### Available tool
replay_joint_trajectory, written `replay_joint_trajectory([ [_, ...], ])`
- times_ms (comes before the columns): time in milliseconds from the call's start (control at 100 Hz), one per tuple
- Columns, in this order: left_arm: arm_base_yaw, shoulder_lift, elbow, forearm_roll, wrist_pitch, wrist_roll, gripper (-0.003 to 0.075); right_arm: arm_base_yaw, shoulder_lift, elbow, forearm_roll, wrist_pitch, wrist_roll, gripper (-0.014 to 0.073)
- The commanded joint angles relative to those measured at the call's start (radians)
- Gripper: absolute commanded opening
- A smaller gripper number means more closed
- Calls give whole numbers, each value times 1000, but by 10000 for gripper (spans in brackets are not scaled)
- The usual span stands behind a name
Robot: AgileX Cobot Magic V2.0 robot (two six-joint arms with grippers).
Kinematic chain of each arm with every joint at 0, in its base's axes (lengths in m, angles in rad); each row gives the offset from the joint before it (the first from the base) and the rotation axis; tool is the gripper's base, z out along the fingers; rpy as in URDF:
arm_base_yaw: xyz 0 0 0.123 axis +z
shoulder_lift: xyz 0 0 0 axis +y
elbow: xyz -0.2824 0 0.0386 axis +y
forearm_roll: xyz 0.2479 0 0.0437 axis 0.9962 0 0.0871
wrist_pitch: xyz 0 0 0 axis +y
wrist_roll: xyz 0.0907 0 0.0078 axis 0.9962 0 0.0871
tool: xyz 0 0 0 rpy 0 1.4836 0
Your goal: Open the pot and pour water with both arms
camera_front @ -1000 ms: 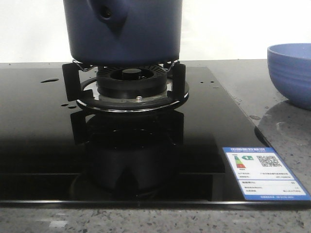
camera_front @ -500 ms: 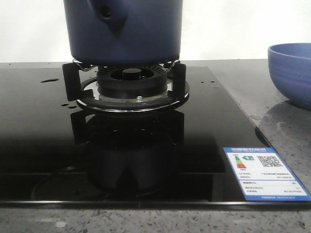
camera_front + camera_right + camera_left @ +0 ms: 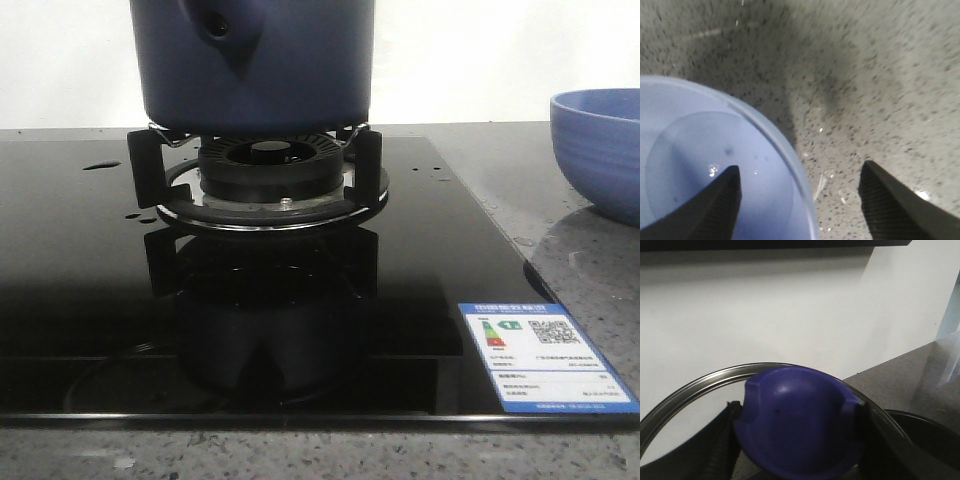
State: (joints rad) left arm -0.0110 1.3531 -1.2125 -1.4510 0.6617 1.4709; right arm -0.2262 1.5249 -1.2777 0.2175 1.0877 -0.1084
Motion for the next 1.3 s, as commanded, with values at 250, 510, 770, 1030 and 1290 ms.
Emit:
replay_joint_trajectory([
  [250,2,-41,-42,-70,-77,0,348,-8,-16,-35,23,14,-42,0],
  [510,2,-41,-42,-70,-131,0,348,-8,-21,-42,52,8,-55,-74],
  [770,2,-41,-42,-70,-197,0,348,21,-20,-183,105,85,-75,-73],
  [1030,2,-37,-42,-70,-256,0,348,134,-11,-428,115,140,-64,-55],
  [1290,2,-37,-42,-70,-306,0,348,296,86,-692,117,174,-13,-55],
])
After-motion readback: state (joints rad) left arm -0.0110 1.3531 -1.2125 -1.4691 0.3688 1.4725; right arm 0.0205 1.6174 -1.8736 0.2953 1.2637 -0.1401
